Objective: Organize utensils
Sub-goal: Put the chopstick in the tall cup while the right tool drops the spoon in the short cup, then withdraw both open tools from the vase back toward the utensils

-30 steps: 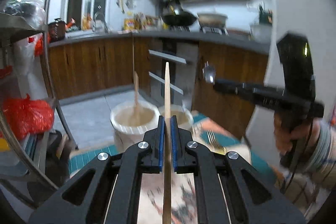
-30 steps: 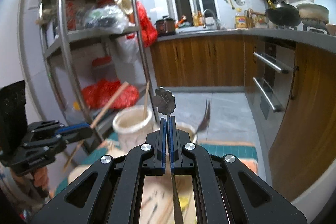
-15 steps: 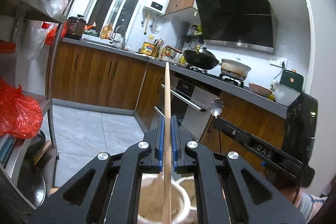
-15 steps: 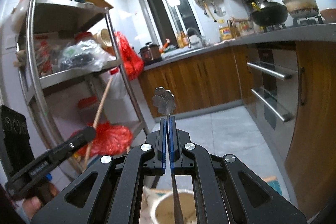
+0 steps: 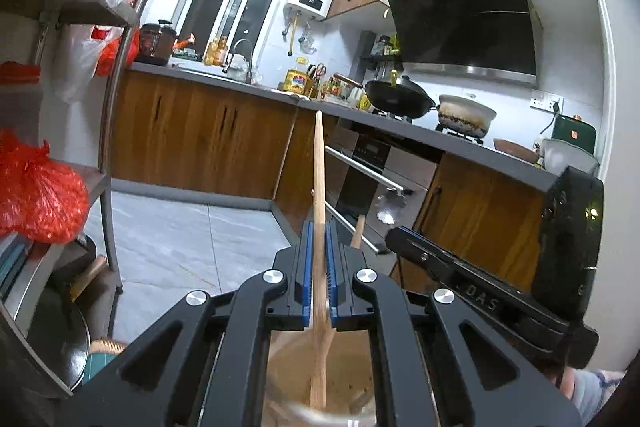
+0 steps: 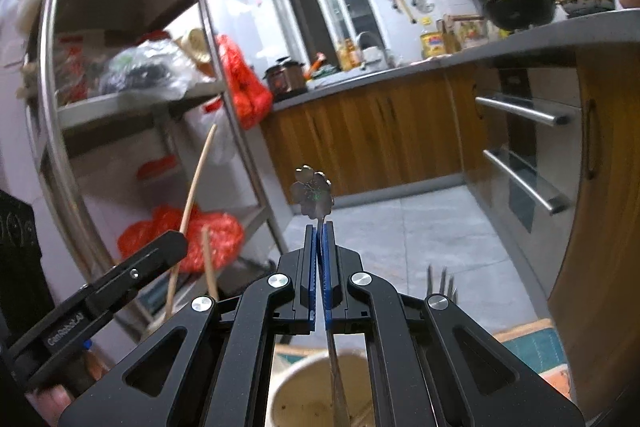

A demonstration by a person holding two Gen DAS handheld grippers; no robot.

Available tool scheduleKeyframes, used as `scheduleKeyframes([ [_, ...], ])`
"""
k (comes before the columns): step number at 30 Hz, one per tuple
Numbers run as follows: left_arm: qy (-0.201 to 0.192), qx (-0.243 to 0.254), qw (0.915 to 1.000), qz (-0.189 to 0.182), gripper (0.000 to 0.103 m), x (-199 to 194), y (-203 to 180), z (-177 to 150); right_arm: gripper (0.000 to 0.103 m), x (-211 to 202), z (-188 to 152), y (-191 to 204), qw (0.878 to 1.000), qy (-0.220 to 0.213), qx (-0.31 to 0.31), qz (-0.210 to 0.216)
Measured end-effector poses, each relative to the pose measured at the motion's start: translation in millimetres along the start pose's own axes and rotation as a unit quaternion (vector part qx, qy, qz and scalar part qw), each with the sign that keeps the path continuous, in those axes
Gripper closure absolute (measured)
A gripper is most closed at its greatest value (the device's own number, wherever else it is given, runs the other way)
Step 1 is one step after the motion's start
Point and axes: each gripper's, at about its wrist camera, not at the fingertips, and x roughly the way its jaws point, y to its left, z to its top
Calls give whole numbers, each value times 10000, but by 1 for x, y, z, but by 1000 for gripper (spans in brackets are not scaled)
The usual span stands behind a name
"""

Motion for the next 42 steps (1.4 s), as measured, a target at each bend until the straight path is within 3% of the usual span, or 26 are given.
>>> scheduleKeyframes([
  [9,573,490,9968,267,97,-8,-11,-22,99,-4,-23,14,9966,498,-663,6],
  [16,662,594,9954,347,97,-13,-13,-20,98,-6,-25,9,9969,610,-491,40],
  [21,677,665,9946,409,94,-23,-16,-14,89,-25,-20,9,9977,507,-439,121],
  [25,755,737,9933,473,68,-35,-22,-12,76,-55,-16,8,9980,370,-502,116],
  [27,758,824,9924,505,65,-44,-25,-11,72,-67,-14,7,9983,338,-475,89],
  [30,770,892,9915,553,49,-55,-29,-10,59,-86,-11,2,9985,366,-413,24],
  [33,753,862,9920,531,38,-67,-31,-8,36,-103,-10,-2,9986,359,-376,5],
  [35,722,822,9926,518,22,-75,-33,-7,18,-116,-9,-5,9988,314,-366,-9],
  [38,640,796,9936,484,5,-88,-36,-7,8,-133,-10,-9,9992,254,-303,-4],
  [42,640,804,9935,488,6,-99,-41,-6,5,-151,-12,-14,9992,183,-310,-185],
])
